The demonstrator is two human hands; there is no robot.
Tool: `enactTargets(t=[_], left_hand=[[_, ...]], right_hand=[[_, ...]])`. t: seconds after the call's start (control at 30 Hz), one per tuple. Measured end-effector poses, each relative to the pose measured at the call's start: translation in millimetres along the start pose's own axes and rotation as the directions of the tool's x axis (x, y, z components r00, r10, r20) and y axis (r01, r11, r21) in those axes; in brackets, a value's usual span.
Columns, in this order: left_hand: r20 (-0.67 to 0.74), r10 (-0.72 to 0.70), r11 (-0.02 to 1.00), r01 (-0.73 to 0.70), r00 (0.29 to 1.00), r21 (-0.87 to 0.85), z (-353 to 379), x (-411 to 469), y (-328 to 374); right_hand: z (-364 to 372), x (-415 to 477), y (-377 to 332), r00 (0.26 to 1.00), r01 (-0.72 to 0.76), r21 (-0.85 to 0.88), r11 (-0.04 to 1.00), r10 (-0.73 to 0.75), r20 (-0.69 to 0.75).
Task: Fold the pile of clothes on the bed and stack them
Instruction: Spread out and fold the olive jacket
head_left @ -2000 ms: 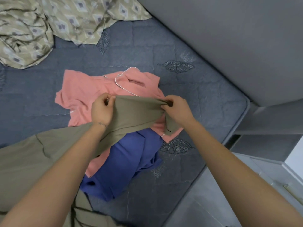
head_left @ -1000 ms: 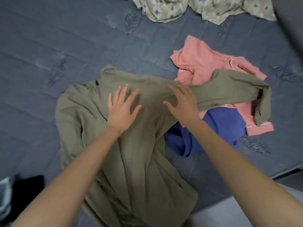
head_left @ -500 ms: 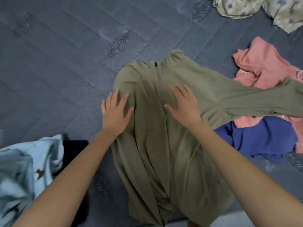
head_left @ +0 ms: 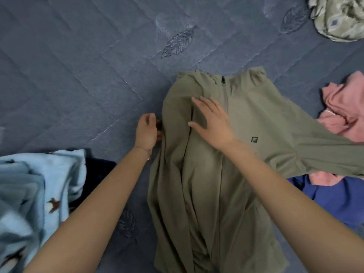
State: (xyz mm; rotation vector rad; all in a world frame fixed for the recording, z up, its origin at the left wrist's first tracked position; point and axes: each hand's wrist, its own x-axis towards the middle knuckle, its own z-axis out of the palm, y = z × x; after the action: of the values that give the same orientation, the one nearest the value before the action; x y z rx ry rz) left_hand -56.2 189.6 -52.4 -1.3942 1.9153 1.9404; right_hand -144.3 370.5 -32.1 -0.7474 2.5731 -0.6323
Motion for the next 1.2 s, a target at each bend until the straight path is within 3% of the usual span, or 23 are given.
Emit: enactTargets(t=[0.07,0.13,0.23,0.3,0.4,0.5,0.67,0.8,0.87,0.93,1.0,1.1,1.2], left_hand=[[0.103,-0.148,0.983,0.158,0.984,-0.094,2.6,0.0,7.9],[0.26,-0.225,0.966,0.251,0.939,-0.069,3.4,-3.4,13.1],[0.409,-0.216,0.974,0.164,0.887,0.159,-1.3,-7.5,9.4],[0.392,-0.116,0.957,-0.003,0.912,0.291,-4.4,-6.2,-3.3],[0.259,0.188,0.877,-0.281,0.947,0.391,-11.8,-9.0,-18.7],[0.224,0.326,0.834,-0.391,0.918,0.39,-21.3,-10.0,-18.0],[0.202,0.446,0.819,-0.488,0.872,0.302,-34.6,-11.1,7.7],[0.09,0.322,0.938,-0.33,0.942,0.103,-45.7,-9.3,26.2],[0.152,0.132,0.98,-0.152,0.98,0.125,-48.8,-9.9,20.8],[0.26,-0.12,0.971,0.058,0.958,0.234,-50.4,-17.4,8.2],[0.273,-0.233,0.957,0.171,0.933,0.233,-53.1,-26.7,-1.3],[0.211,-0.174,0.979,0.147,0.962,0.139,-65.8,-34.7,3.1],[0.23,-0.023,0.984,-0.019,0.973,0.179,-80.7,-34.3,16.1]], right_hand=[[-0.4,11.2,-5.6,0.999,0.033,0.012,0.999,-0.033,0.01],[-0.7,21.0,-12.1,0.997,0.075,0.042,0.996,-0.076,0.022],[-2.0,31.6,-20.6,0.983,0.154,0.016,0.988,-0.155,0.098],[-3.6,36.0,-25.0,0.963,0.201,-0.031,0.979,-0.191,0.19],[-1.0,40.3,-33.9,0.923,0.266,-0.134,0.954,-0.212,0.322],[7.2,43.3,-43.6,0.897,0.346,-0.185,0.92,-0.267,0.352],[8.0,63.8,-63.8,0.901,0.383,-0.168,0.908,-0.327,0.286],[-6.1,77.7,-83.2,0.953,0.287,-0.102,0.953,-0.274,0.127],[-10.4,80.0,-87.2,0.974,0.221,-0.074,0.973,-0.216,0.059],[-12.0,79.9,-87.7,0.991,0.132,-0.032,0.991,-0.131,0.038],[-13.7,79.7,-87.3,0.995,0.088,-0.045,0.995,-0.086,0.042],[-14.8,80.9,-88.4,0.98,0.138,-0.159,0.978,-0.112,0.162],[-11.3,77.5,-103.5,0.899,0.27,-0.137,0.953,-0.198,0.391]])
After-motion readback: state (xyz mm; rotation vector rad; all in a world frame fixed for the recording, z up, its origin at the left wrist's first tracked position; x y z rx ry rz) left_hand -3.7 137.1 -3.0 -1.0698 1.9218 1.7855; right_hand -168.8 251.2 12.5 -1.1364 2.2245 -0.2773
